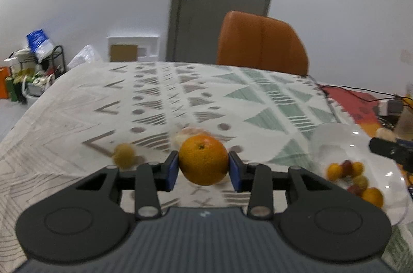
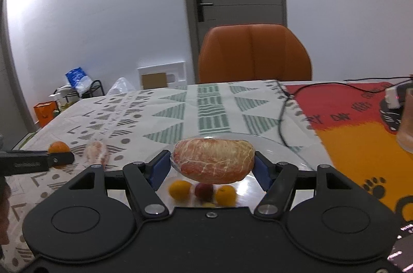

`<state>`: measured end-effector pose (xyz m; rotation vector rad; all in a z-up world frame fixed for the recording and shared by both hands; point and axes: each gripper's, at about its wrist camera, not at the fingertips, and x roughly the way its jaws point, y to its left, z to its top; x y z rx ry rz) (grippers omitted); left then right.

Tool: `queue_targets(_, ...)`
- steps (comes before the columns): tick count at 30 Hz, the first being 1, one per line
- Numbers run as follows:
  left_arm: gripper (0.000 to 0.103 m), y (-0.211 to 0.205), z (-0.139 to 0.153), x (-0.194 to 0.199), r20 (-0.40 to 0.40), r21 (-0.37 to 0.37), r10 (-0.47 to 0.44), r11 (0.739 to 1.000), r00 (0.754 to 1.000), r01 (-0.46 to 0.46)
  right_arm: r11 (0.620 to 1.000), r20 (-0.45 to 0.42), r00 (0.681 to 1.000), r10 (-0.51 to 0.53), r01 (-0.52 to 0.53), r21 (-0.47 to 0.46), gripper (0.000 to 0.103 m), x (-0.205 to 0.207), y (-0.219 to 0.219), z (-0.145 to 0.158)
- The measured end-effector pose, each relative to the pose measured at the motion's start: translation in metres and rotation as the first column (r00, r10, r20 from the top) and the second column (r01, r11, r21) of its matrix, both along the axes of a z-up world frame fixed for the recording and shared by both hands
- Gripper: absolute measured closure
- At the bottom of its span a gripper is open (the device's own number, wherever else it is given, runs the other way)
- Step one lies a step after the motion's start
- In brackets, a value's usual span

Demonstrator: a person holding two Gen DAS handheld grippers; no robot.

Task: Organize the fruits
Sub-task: 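Lower the orange into the plate with left while right places the pomelo piece there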

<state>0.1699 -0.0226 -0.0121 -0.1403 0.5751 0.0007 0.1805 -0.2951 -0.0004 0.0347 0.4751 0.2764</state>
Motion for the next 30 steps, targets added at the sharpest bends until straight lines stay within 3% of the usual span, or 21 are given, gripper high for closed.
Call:
queue_targets(19, 0.064, -0.088, 0.018, 0.005, 0.059, -0.01, -0.222, 0.975, 0.973, 0.223, 0.996, -0.056, 0.995, -0.084, 0.084, -0.006, 0.037, -0.011, -0.045, -0.018)
queue_targets(30, 0.064, -0.126, 0.014, 0.004, 0.042, 0.006, -0.302, 0.953, 0.953, 0.302, 0.994, -0.018, 0.994, -0.103, 0.104, 0.031, 0.033, -0.024, -0.063, -0.013)
